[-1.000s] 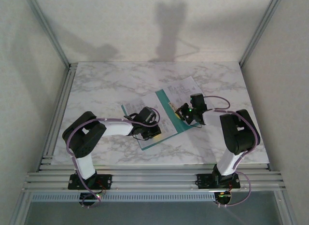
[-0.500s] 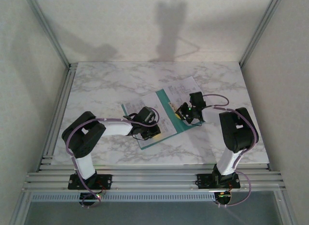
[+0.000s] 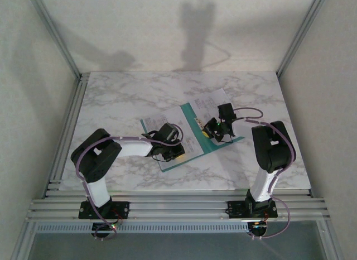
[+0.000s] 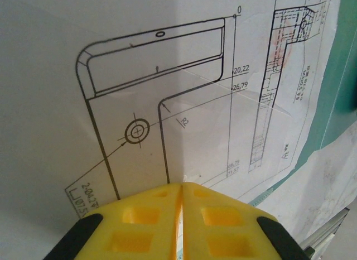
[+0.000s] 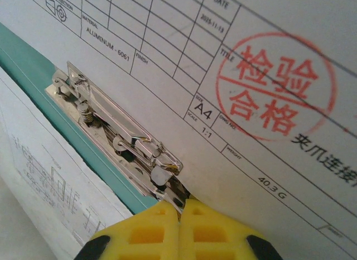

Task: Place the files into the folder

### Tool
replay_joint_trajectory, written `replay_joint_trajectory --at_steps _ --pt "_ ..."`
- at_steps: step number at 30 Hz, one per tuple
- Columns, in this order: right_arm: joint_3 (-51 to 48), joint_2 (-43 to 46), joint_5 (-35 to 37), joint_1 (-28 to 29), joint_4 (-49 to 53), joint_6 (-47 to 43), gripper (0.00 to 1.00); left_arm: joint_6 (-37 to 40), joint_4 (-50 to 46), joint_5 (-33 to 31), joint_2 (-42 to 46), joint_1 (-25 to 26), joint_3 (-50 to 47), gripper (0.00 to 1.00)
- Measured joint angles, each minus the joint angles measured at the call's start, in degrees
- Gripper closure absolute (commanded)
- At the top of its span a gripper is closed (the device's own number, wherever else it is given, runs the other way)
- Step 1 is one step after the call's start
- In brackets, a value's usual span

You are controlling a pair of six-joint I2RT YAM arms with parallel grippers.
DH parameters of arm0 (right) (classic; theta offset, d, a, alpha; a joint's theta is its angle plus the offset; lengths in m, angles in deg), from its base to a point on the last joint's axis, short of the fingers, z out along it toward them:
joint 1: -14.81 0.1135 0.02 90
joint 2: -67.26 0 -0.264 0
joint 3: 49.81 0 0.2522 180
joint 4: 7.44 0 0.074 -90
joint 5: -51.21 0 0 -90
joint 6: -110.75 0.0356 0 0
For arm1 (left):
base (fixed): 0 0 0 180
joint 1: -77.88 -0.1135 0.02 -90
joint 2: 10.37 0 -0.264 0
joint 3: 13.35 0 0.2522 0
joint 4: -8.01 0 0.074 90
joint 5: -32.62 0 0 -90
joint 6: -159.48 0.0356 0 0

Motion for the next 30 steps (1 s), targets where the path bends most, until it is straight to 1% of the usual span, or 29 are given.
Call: replay_joint_trajectory --at_steps 7,14,19,20,22,24,26,28,30 --pt "2.4 -1.4 -0.1 0.0 3.4 0.0 1.00 0.0 0.0 0.0 0.0 -0.1 0.0 0.89" --pt "3.6 -1.7 -0.9 0.2 4.6 0.0 1.00 0.0 0.0 0.0 0.0 -0.3 0.0 0.89" --pt "5.2 -1.8 0.2 0.8 7.1 0.2 1.00 0.0 0.0 0.0 0.0 -0.3 0.0 0.89" --pt "5.5 -1.8 0.5 0.9 7.6 0.3 0.98 0.0 0.0 0.0 0.0 -0.4 0.0 0.89" --pt "6.1 -1.4 0.9 1.0 8.6 0.6 0.84 0.0 0.0 0.0 0.0 -0.4 0.0 0.89" --pt "6.5 -1.1 2.2 1.4 10.0 0.9 0.66 0.1 -0.2 0.0 0.0 -0.5 0.0 0.89" --pt "6.6 -0.8 2.8 1.5 11.7 0.9 0.56 0.3 -0.7 0.0 0.2 -0.7 0.0 0.89" --pt "7.3 0.3 3.2 1.7 13.4 0.6 0.52 0.5 -1.6 -0.3 0.7 -1.0 -0.1 0.89" --pt "8.1 2.2 3.5 1.7 15.2 0.3 0.50 0.7 -2.4 -0.4 1.4 -1.7 -0.6 0.89"
